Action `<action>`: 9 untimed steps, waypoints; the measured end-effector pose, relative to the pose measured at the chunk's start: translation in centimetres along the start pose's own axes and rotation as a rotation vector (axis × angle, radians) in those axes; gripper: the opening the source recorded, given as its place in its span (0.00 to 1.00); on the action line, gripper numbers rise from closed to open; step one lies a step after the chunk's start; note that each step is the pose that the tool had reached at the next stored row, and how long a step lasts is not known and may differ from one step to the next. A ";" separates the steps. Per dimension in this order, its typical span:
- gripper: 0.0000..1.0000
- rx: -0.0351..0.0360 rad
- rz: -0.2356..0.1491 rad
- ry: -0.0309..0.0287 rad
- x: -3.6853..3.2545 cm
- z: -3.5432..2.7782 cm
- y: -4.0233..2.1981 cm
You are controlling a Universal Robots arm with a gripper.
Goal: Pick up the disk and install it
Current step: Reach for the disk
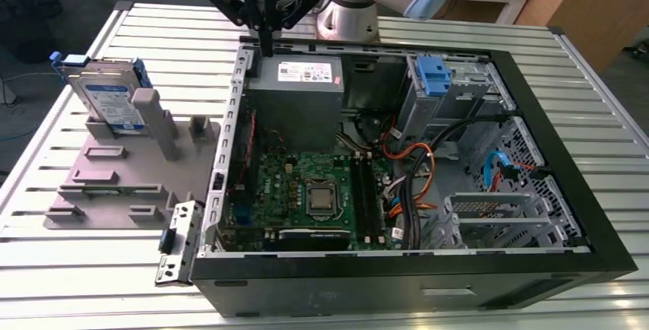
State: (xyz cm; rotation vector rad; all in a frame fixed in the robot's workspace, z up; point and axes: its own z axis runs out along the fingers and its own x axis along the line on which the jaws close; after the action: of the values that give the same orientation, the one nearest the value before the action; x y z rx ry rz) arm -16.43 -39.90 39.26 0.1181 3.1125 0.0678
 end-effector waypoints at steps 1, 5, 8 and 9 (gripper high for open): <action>0.11 0.0001 0.000 0.0000 0.06 -0.01 0.00; 0.11 0.0001 0.000 0.0000 0.59 -0.02 -0.04; 0.11 0.0001 0.000 -0.0001 1.00 -0.03 -0.07; 0.11 0.0001 0.000 -0.0001 1.13 -0.03 -0.08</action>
State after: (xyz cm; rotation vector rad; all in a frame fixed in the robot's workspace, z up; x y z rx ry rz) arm -17.56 -39.89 39.27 0.1180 3.1124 0.0676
